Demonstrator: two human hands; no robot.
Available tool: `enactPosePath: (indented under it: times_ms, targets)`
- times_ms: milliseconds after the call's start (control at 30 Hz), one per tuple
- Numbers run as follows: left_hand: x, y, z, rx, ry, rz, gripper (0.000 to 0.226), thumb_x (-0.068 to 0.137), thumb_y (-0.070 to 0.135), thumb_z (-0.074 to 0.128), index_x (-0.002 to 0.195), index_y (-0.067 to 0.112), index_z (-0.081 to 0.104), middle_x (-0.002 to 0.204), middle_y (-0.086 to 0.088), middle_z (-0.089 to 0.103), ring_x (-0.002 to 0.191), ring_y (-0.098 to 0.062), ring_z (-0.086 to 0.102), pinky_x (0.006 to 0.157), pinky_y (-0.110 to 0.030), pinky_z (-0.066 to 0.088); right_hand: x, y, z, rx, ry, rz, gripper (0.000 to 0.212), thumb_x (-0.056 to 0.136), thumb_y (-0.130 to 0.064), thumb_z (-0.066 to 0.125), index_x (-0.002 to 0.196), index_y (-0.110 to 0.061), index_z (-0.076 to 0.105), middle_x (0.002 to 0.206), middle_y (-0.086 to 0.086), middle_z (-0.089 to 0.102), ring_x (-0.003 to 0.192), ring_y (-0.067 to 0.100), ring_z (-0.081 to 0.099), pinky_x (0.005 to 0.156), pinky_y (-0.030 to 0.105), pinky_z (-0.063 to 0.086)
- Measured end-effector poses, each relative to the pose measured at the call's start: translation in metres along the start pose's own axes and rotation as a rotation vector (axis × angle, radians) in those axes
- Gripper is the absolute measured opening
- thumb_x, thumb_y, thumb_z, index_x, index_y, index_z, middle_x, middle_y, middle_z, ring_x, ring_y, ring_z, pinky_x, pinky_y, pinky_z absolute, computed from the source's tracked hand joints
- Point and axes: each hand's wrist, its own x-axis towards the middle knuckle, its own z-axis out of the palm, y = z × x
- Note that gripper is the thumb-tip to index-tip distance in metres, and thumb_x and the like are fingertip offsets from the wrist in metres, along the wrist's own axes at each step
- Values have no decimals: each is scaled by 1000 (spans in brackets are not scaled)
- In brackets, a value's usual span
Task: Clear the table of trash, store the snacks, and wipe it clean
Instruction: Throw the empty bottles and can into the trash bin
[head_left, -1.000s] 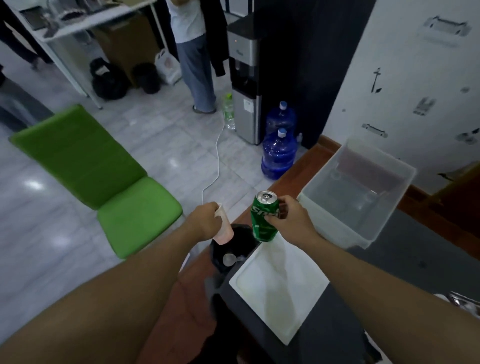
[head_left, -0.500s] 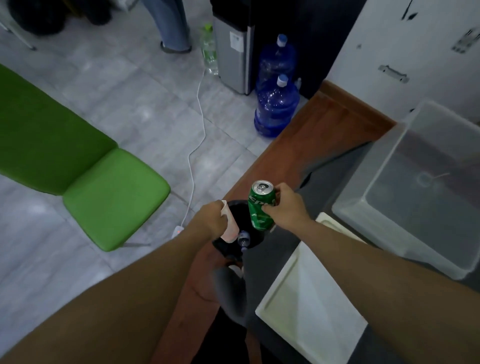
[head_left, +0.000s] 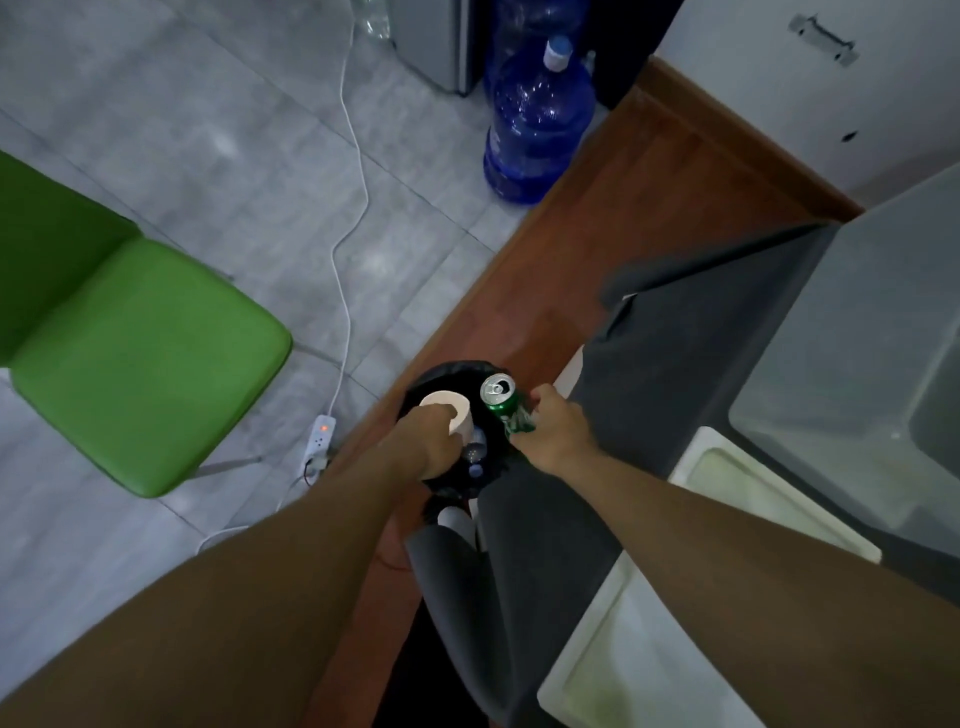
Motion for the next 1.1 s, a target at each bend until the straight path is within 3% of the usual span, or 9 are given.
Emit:
enactPosePath:
  times_ms: [100,267,400,667,833,1100]
  targets:
    - [8,0,3,21,-20,7,44,98,27,49,139,11,51,140,-11,55,135,-28,42,110,-32,34,5,3,5,-25,-33,3,58,89,-20,71,139,-14,43,126,13,59,113,33,58,82,36,50]
    - [3,1,2,-46,-34,-17,32,96,31,52,116,9,63,120,-14,63,118,-30,54,95,-31,44,4,1,3,-9,-57,5,65,89,-24,70,146,-19,39,129,10,60,114,30,59,85,35,53]
    - [-13,3,-13,-17,-19,-1,33,92,28,53,119,11,60,121,-15,63,110,-34,59,90,-36,49,-5,-4,-10,-8,-63,-28,62,94,-27,65,148,-18,36,132,10,58,113,30,59,81,35,52]
    - [-61,32,-60,53,74,1,41,88,33,48,118,6,57,117,-17,62,103,-32,60,85,-40,51,-50,-16,-59,-51,-20,-144,66,99,-44,55,154,-17,30,146,11,48,131,33,49,101,41,46]
    - [-106,67,-85,164,182,10,47,97,31,47,136,5,47,139,-18,51,124,-34,52,102,-43,45,-91,-26,-96,-73,36,-229,70,98,-53,47,156,-19,28,153,9,42,139,31,41,110,44,40]
    - [-185,131,-121,307,417,70,59,102,44,33,151,10,28,152,-15,36,139,-32,34,113,-45,30,-165,-36,-161,-202,237,-429,69,100,-61,31,155,-18,30,162,4,28,149,31,19,121,50,12]
